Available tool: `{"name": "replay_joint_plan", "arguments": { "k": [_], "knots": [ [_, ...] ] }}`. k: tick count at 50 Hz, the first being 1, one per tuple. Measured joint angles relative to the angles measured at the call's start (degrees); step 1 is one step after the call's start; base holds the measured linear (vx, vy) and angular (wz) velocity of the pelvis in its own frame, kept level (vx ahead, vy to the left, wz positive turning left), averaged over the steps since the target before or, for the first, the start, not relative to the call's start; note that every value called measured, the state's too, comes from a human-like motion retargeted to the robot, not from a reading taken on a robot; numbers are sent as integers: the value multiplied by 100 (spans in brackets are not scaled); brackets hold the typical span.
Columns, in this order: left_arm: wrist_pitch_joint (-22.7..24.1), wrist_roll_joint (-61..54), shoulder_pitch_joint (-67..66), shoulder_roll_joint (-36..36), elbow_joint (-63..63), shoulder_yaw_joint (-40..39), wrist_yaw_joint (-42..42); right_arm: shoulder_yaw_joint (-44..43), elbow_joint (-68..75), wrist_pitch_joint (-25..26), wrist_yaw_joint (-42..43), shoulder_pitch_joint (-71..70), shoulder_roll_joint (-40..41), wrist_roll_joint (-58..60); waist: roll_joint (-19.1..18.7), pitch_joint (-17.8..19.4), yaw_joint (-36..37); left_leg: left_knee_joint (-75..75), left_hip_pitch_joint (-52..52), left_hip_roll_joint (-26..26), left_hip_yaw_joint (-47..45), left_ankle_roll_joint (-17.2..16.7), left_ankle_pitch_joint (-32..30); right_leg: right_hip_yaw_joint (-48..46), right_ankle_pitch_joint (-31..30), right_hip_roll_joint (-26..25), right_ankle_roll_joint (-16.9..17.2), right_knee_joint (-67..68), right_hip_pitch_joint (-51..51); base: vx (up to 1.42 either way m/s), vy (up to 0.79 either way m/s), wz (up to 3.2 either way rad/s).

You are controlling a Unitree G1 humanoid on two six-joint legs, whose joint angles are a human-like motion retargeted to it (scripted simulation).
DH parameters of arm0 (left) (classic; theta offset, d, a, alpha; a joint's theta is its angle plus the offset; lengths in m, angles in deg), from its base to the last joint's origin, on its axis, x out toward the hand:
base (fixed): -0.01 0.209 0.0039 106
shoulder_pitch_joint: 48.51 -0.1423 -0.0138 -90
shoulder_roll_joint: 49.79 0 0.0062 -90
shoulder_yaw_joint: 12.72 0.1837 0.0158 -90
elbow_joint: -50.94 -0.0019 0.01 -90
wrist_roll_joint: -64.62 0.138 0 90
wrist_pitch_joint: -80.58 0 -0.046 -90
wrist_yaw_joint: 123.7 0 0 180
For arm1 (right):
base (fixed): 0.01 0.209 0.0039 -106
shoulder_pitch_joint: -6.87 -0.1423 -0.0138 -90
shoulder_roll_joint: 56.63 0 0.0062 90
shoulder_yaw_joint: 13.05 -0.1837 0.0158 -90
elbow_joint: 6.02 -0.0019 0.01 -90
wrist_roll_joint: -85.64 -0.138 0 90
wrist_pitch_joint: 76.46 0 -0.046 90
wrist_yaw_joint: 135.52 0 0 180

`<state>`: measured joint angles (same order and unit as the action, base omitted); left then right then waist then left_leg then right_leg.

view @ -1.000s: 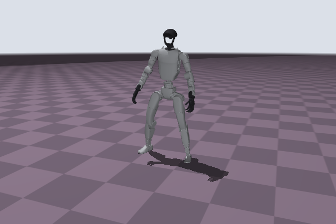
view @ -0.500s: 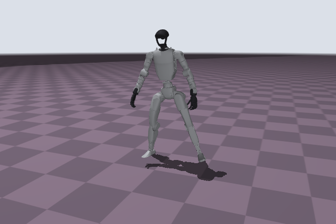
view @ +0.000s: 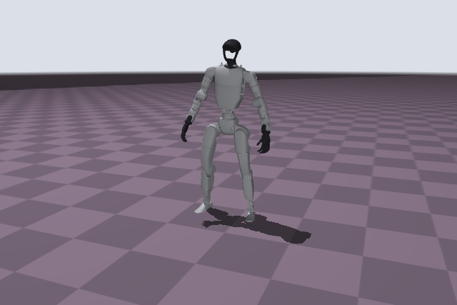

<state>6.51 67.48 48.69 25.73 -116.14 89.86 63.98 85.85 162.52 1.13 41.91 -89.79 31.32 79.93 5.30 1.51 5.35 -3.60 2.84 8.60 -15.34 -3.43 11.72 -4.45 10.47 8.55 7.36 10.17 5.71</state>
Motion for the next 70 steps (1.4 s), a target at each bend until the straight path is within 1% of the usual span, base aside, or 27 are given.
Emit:
{"name": "replay_joint_plan", "arguments": {
  "k": [3, 8, 10, 12, 17, 20, 22, 25, 27, 28, 31, 34, 36, 37, 38, 39, 40, 42, 45, 47, 50, 53, 55, 57, 60, 66, 70],
  "knots": [
    [70, -394, 147, -62, 127, -212, -280, -68, 85, 23, 99, 2, -133, 111, -102, 7, -11, 1, 34, 232, 20, -60, -7, -182, -57, 428, 21, 57, -62, 1, -25, 5],
    [239, -952, 209, -190, 212, -401, -576, -186, 122, 50, 223, -66, -325, 265, -171, 28, -97, -101, 144, 501, 6, -164, -88, 279, -459, 989, 270, -170, -194, 1, -33, 4],
    [306, -652, 61, -266, 165, -395, -646, -24, 34, -82, 280, 4, -356, -168, -63, -68, -229, 541, -149, 551, -17, -322, 255, 295, -308, 1398, 350, 351, 52, 2, -39, 8],
    [303, -1105, 150, -289, 128, -440, -699, -262, 32, 67, 269, -136, -424, 275, -141, -40, -178, -117, 88, 687, -23, -243, -172, 283, -665, 1449, 416, -514, -253, -5, -48, -21],
    [300, -1054, 182, -382, 42, -442, -684, -393, 2, 123, 247, -234, -489, 309, 7, 13, 56, -113, 155, 900, -240, -387, -307, -297, -714, 1864, 563, -1003, -356, -2, -56, -39],
    [311, -907, 304, -484, 15, -516, -705, -460, 65, 195, 254, -325, -460, 425, 178, 93, 355, -94, 209, 1017, -374, -343, -528, -440, -1006, 1949, 613, -1225, -354, -1, -68, -51],
    [369, -695, 380, -498, -63, -653, -703, -511, 131, 157, 230, -359, -430, 461, 195, 148, 495, -24, 188, 1198, -448, -231, -814, -423, -1071, 1843, 691, -1226, -356, -1, -72, -20],
    [297, -90, 405, -368, -231, -972, -613, -527, 226, 61, 53, -425, -441, 247, 78, 221, 505, 111, 92, 1485, -795, -83, -1330, -465, -872, 1521, 685, -1011, -351, -1, -69, 22],
    [73, 230, 367, -213, -320, -1151, -440, -538, 245, 112, -70, -525, -501, 65, 35, 277, 371, 232, 20, 1469, -1185, -42, -1329, -562, -750, 1366, 589, -851, -333, -2, -62, 45],
    [-12, 252, 341, -139, -341, -1174, -360, -565, 231, 151, -83, -577, -535, -8, 53, 301, 294, 294, -7, 1369, -1353, 10, -1191, -608, -726, 1336, 565, -810, -323, -2, -56, 40],
    [-125, 338, 345, 26, -357, -1002, -264, -692, 61, 164, -14, -659, -621, -492, 203, 346, 219, 485, -50, 775, -1556, 274, -531, -633, -726, 1365, 616, -809, -261, -2, -46, 12],
    [-69, 864, 422, 132, -368, -731, -434, -723, -159, -33, 4, -530, -617, -1312, 340, 325, 470, 500, 8, 44, -1528, 495, 6, -538, -757, 1306, 643, -928, -195, 0, -33, -40],
    [12, 691, 487, 253, -313, -624, -426, -786, -205, -74, 21, -441, -619, -1317, 372, 320, 685, 485, 38, -423, -1545, 643, 222, -485, -799, 1199, 614, -1041, -182, 1, -29, -45],
    [-2, 397, 523, 324, -272, -568, -326, -845, -184, -11, 28, -416, -623, -1100, 359, 317, 776, 468, 49, -624, -1568, 645, 308, -479, -815, 1117, 590, -1090, -187, 2, -26, -30],
    [-114, -170, 576, 403, -224, -510, -96, -952, -117, 186, 32, -418, -633, -602, 309, 323, 855, 440, 60, -781, -1590, 526, 382, -492, -818, 997, 548, -1128, -202, 2, -25, -19],
    [-189, -368, 605, 478, -200, -467, 45, -1004, -61, 279, 12, -409, -630, -341, 257, 304, 893, 383, 67, -930, -1522, 470, 441, -516, -815, 874, 520, -1148, -219, 3, -24, -8],
    [-246, -381, 620, 551, -187, -430, 142, -1028, -11, 319, -21, -396, -619, -199, 205, 273, 912, 314, 72, -1074, -1409, 444, 493, -545, -811, 750, 497, -1161, -237, 4, -23, 3],
    [-329, -319, 644, 709, -200, -359, 301, -1054, 117, 343, -65, -386, -574, -38, 74, 194, 880, 99, 84, -1215, -866, 388, 445, -631, -763, 448, 429, -1145, -281, 4, -23, 12],
    [-358, -241, 653, 915, -228, -271, 409, -1023, 260, 285, -40, -397, -413, -116, -22, 118, 696, -138, 147, -1096, -212, 353, 273, -776, -654, 51, 340, -1059, -347, 4, -23, 24],
    [-314, -298, 603, 1004, -215, -265, 357, -939, 258, 215, 40, -435, -221, -319, 22, 124, 463, -133, 197, -867, -135, 227, 250, -723, -566, -128, 298, -920, -353, 3, -24, 28],
    [-206, -360, 481, 1075, -185, -255, 196, -765, 94, 73, 172, -468, 119, -641, 94, 135, 74, -77, 260, -521, -113, -83, 234, -192, -290, -381, 185, -462, -213, 3, -22, 21],
    [-127, -294, 428, 1114, -203, -142, 111, -641, -225, -49, 272, -361, 372, -707, 91, 73, -160, -56, 275, -223, -98, -164, 183, 345, 141, -490, 124, 192, 51, 4, -21, 14],
    [-145, -181, 450, 1155, -226, -87, 86, -618, -414, -61, 315, -262, 438, -653, 54, 38, -202, -63, 298, -54, -100, -151, 150, 287, 318, -326, 92, 510, 145, 6, -21, 8],
    [-189, -155, 482, 1209, -213, -84, 30, -643, -513, -33, 384, -197, 418, -613, -5, 23, -176, -59, 330, 91, -103, -134, 132, -110, 348, 44, 22, 622, 127, 7, -23, 2],
    [-171, -380, 491, 1280, -129, -112, -158, -700, -506, -10, 517, -184, 327, -641, -110, 22, -130, -49, 381, 293, -93, -150, 116, -670, 212, 606, -47, 481, -25, 7, -27, 4],
    [24, -890, 427, 1226, -106, -146, -568, -734, -257, 54, 602, -313, 211, -606, -119, 21, -155, -99, 449, 549, -18, -242, 30, -363, -316, 1251, 282, -304, -307, 5, -37, 13],
    [55, -1029, 402, 1103, -249, -216, -637, -737, -222, 137, 551, -391, 224, -465, -25, 16, -160, -103, 444, 689, -45, -308, -47, -473, -649, 1637, 403, -848, -431, 3, -51, -2]
  ]
}}
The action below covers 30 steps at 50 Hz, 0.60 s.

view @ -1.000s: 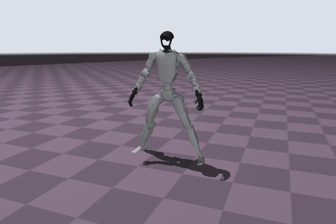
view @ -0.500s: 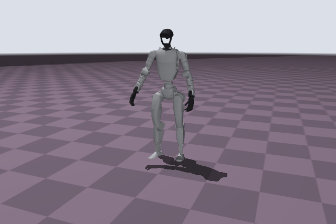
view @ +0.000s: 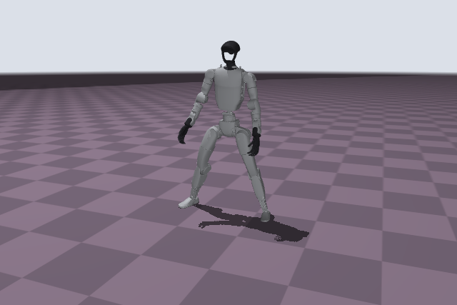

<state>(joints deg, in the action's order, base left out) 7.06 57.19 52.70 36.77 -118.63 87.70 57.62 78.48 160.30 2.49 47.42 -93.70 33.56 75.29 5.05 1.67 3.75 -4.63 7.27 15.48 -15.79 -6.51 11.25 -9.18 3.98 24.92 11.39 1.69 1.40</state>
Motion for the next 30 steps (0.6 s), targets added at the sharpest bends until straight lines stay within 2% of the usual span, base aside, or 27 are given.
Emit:
{"name": "replay_joint_plan", "arguments": {
  "k": [5, 8, 11, 15, 17, 20, 25, 27, 30],
  "knots": [
    [168, 89, 63, -180, -264, 114, -295, 120, -15, -53, 212, -102, 143, 167, 181, 70, 146, 109, -48, 202, -27, 41, -203, 19, -398, 176, 88, -323, 31, 1, -64, -20],
    [244, 528, 107, -138, -446, 111, -415, 275, 102, -185, 221, -117, 211, 277, 108, 87, 267, 121, -57, 455, -199, 176, -634, 68, -218, -27, 173, -135, 109, 1, -67, -5],
    [39, 1045, 169, 100, -556, -162, -324, 364, 285, -170, -36, -210, 189, 356, 15, 128, 233, 176, -140, 542, -926, 349, -962, -56, -35, -254, 145, 90, 172, 0, -61, 36],
    [-232, 1310, 130, 534, -432, -335, 60, 334, 362, -17, -217, -269, 74, 242, 54, 173, 74, 441, -274, 52, -1965, 583, -375, -304, -12, -302, 136, 137, 172, -2, -49, 48],
    [-228, 1390, 155, 693, -316, -197, 179, 226, 356, -28, -152, -249, 30, 0, 91, 194, 177, 651, -368, -313, -2006, 633, -54, -337, -28, -332, 138, 76, 181, -2, -37, 7],
    [-145, 1304, 135, 853, -144, 52, 147, 87, 392, -104, 22, -115, 17, -167, 106, 165, 502, 737, -458, -888, -1495, 710, 216, -292, -58, -480, 123, -37, 189, 0, -29, -26],
    [-258, 424, 56, 1039, 1, 210, 409, 53, 598, 72, -6, 18, -18, 544, -83, 82, 921, 312, -423, -1640, 211, 635, 548, -166, -81, -990, 36, -119, 129, 3, -23, -41],
    [-290, 366, 36, 1047, -20, 254, 680, 135, 649, 63, -132, 40, 17, 617, -131, 43, 967, 158, -393, -1721, 776, 666, 439, -130, -54, -1233, -20, -111, 94, 3, -22, -37],
    [-249, 357, -13, 968, 0, 354, 1017, 269, 628, -10, -250, 43, 139, 486, -43, 5, 906, 113, -380, -1583, 1010, 737, 259, -48, 15, -1516, -79, -92, 81, 0, -22, -33]
  ]
}}
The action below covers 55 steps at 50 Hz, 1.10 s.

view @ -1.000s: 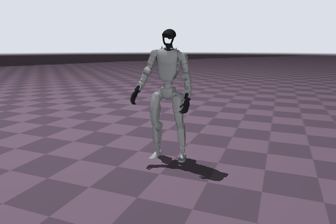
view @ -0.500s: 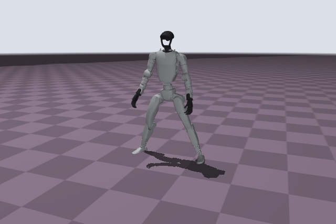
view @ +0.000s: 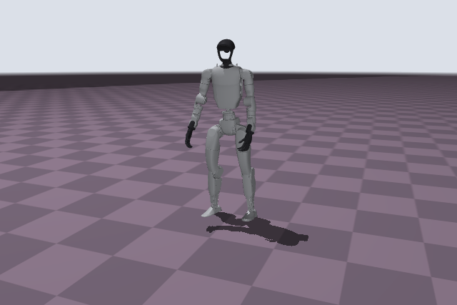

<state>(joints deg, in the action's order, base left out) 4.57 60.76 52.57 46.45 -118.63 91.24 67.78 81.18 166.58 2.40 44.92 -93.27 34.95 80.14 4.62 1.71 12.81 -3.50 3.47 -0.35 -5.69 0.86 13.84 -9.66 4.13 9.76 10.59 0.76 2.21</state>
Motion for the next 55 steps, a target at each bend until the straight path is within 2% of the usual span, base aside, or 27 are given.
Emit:
{"name": "replay_joint_plan", "arguments": {
  "k": [4, 7, 12, 18, 22, 26, 31, 35, 37, 40, 46, 50, 52, 55],
  "knots": [
    [124, -7, -75, -257, 72, 107, -62, 161, -199, -134, 75, -93, 197, -342, 181, 30, -316, 132, 15, 402, -158, -327, 50, 204, 337, -290, -29, 309, 136, -3, -20, -32],
    [177, 98, -14, -451, -76, 266, -332, 334, -328, -252, 253, -128, 287, -502, 171, -7, -534, 100, 49, 722, -266, -492, 25, 213, 788, -368, -169, 1021, 471, -2, -18, -25],
    [81, 600, 266, -634, -441, 330, -676, 323, -323, -223, 276, 44, 134, -205, -109, -154, -679, -63, 122, 1201, -267, -609, -119, -173, 1178, 176, -449, 1943, 767, 2, -20, 8],
    [316, -163, 305, -743, -34, -71, -1264, 55, -202, -159, 346, 185, -269, -59, -476, -84, -918, -80, 179, 1580, 49, -641, -162, 478, 813, 1025, -298, 1461, 333, 5, -30, 44],
    [484, -629, 229, -848, 226, -82, -1336, -113, -173, -72, 319, 244, -464, 58, -509, -87, -963, -91, 203, 1721, 86, -663, -202, 888, 233, 1597, -49, 643, -48, 4, -46, 11],
    [572, -604, 151, -999, 260, -34, -1337, -225, -242, -64, 269, 288, -563, 194, -446, -118, -906, -34, 194, 1902, -23, -699, -265, 595, 197, 1957, 232, 105, -219, 2, -60, -25],
    [653, -205, 218, -1169, 14, -125, -1553, -226, -214, -104, 375, 165, -510, 299, -267, -12, -737, 188, 104, 2204, -193, -546, -588, 159, -220, 1991, 313, -291, -277, -1, -76, -34],
    [522, 697, 217, -998, -293, -471, -1482, -164, 96, -156, 137, 66, -499, 270, -554, -38, -667, 398, -75, 2861, -1062, -594, -1317, 139, -133, 1307, 441, -136, -197, -1, -77, 7],
    [274, 849, 138, -749, -327, -586, -1116, -187, 274, 18, -62, -42, -618, 361, -507, 5, -772, 513, -81, 2616, -1842, -517, -1358, 46, -41, 1366, 430, -13, -199, 2, -55, 45],
    [-5, 939, -7, -469, -222, -563, -542, -402, 325, 264, -225, -204, -760, 340, -336, 92, -935, 617, -50, 1943, -2583, -335, -863, -89, -20, 1514, 287, 25, -203, -1, -46, 36],
    [-216, 952, 128, -359, 35, -85, -192, -731, -62, 338, -168, -115, -736, -606, -156, 297, -469, 703, -98, 502, -2423, -134, -54, -67, 52, 1396, 73, 47, -119, -2, -34, -4],
    [-324, 745, 191, -297, 82, -71, -129, -365, -61, 352, -329, -35, -682, -214, -204, 248, -149, 460, -99, -263, -2541, -80, 189, -69, 60, 1054, 14, 72, -67, 2, -24, -8],
    [-326, 667, 165, -322, 128, -136, -9, -200, -31, 327, -423, -53, -628, 161, -276, 184, -90, 207, -108, -435, -2303, -60, 170, -93, 91, 734, -34, 53, -73, 4, -24, -16],
    [-246, 497, 96, -438, 187, -251, 99, -39, -6, 218, -422, -131, -479, 436, -309, 110, -131, -146, -89, -366, -1778, -1, -44, -88, 194, 226, -102, 73, -76, 4, -26, -20]
  ]
}}
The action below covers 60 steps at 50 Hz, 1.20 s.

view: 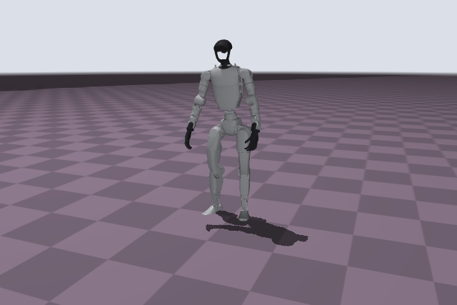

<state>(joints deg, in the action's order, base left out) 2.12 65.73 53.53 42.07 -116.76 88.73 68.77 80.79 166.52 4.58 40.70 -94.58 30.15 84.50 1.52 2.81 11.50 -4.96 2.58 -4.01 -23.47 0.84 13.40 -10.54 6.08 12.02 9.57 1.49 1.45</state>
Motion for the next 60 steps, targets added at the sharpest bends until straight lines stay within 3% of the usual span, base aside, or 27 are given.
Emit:
{"name": "replay_joint_plan", "arguments": {
  "k": [2, 7, 13, 22, 28, 33, 37, 40, 43, 49, 52, 55, 57, 58, 60],
  "knots": [
    [82, -85, -39, -126, -33, -59, -41, 56, -8, -91, 88, -76, 154, -119, 100, -15, -177, -4, 9, 227, 87, -67, -31, 32, 113, -232, -10, 137, 43, 4, -26, -4],
    [175, 65, 15, -484, -383, 61, -312, 164, -139, -266, 341, -68, 532, -694, 246, -84, -696, -1, 74, 853, 119, -671, -134, -202, 670, -496, -214, 1110, 394, 5, -23, 18],
    [179, 238, 353, -590, -510, -56, -622, 224, -205, -304, 352, 276, 481, -567, 7, -186, -758, 5, 63, 1438, 298, -855, -261, -682, 1084, 86, -519, 2166, 685, 6, -19, 35],
    [376, -675, 324, -562, -243, -259, -1155, -46, 91, -120, 481, 319, 133, -234, -125, -164, -979, 25, 221, 1818, 626, -751, -260, 240, 308, 989, -98, 1121, 124, 8, -31, 31],
    [393, -498, 192, -676, -416, -184, -1100, -147, 160, -41, 436, 244, 87, -25, 81, -273, -898, 37, 296, 2025, 407, -877, -387, -309, 176, 1455, 198, 115, -32, 5, -52, -28],
    [587, -279, 29, -879, -381, -155, -1216, -127, 110, -92, 575, 81, 235, -15, 381, -243, -749, 160, 315, 2210, 261, -725, -702, -364, -650, 1510, 346, -210, 12, 4, -66, -38],
    [666, 170, -109, -809, -490, -420, -1236, -2, 167, -294, 565, -21, 320, -206, 332, -240, -631, 224, 329, 2525, -271, -505, -1230, -206, -392, 1177, 538, 74, 159, 4, -64, -18],
    [493, 385, -237, -601, -535, -668, -1012, 94, 180, -287, 445, -153, 293, -338, 326, -205, -648, 244, 344, 2347, -788, -326, -1099, -205, -304, 1012, 476, 199, 219, 4, -52, -1],
    [407, 384, -292, -459, -478, -580, -722, -3, 32, -235, 435, -251, 278, -479, 430, -122, -608, 406, 233, 1773, -616, -174, -594, -209, -314, 978, 471, 122, 184, 3, -41, -7],
    [176, 310, -242, -429, -355, -67, -259, 39, -253, -18, 272, -124, 443, -359, 689, -86, -14, 356, 59, 504, -388, -215, -225, -142, -366, 691, 231, -199, 151, 3, -29, -33],
    [115, 280, -238, -419, -324, -2, -89, 218, -234, 15, 138, -127, 510, 151, 710, -100, 144, 85, 9, 112, -366, -199, -104, -120, -411, 392, 157, -308, 124, 4, -22, -27],
    [225, 269, -257, -438, -301, 78, 16, 412, -189, -111, 131, -143, 574, 430, 702, -121, 162, -4, -42, 128, -135, -14, -102, -111, -334, 36, 119, -284, 89, 5, -21, -20],
    [561, 770, -315, -480, -315, 148, -189, 640, -208, -487, 196, -109, 636, -106, 807, -194, 84, -4, -52, 218, -70, 346, -153, -66, -255, -62, 166, -218, 123, 5, -18, -13],
    [564, 821, -313, -490, -332, 141, -195, 678, -199, -494, 182, -109, 646, -154, 827, -204, 49, -3, -39, 279, -75, 285, -147, -50, -212, -106, 169, -193, 124, 5, -17, -11],
    [498, 363, -296, -611, -332, 254, -72, 701, -198, -368, 255, -120, 718, -4, 800, -193, -83, 25, 58, 665, -100, -166, -160, 131, 126, -405, 155, 24, 119, 5, -23, -10]
  ]
}}
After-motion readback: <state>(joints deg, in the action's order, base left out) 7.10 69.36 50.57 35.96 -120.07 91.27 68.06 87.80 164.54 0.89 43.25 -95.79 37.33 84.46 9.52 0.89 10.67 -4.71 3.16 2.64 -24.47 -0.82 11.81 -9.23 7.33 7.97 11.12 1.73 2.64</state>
